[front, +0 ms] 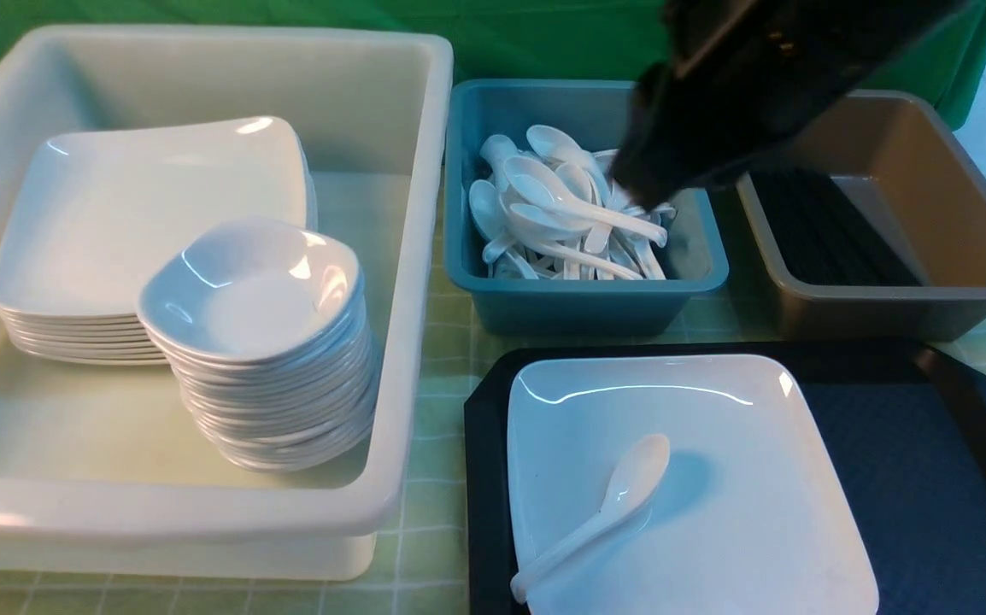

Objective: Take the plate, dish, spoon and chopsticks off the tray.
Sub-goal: Use the left arm to grab a soup spoon from the plate

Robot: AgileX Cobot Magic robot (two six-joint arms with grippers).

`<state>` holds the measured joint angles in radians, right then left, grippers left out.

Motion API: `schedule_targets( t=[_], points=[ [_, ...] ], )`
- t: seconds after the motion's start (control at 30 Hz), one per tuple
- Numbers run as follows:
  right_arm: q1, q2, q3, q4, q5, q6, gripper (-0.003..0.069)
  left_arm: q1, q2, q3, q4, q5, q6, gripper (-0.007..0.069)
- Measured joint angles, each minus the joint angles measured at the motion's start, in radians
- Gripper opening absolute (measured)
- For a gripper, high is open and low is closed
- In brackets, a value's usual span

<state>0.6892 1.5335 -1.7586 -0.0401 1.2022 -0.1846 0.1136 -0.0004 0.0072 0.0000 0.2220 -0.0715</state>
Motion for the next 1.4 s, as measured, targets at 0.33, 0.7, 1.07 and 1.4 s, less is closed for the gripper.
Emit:
schedule_targets(
  t=[0.33,0.7,1.07,1.4],
  points=[
    [0.0,-0.469,0.404,-0.275,0.009,0.146,0.0007,0.0,0.0,0.0,-0.573,-0.115,-0.286,0.0225],
    [0.0,-0.859,0.861,-0.278,0.014,0.281,0.0007,0.0,0.003,-0.139,-0.788,-0.106,-0.313,0.012],
    [0.0,-0.916,0.91,-0.308,0.01,0.295,0.0007,0.0,0.678,-0.962,-0.745,0.775,0.189,-0.0017],
    [0.0,-0.917,0.91,-0.429,0.014,0.295,0.0007,-0.287,1.259,-1.237,-0.763,0.963,0.336,-0.0017]
  ],
)
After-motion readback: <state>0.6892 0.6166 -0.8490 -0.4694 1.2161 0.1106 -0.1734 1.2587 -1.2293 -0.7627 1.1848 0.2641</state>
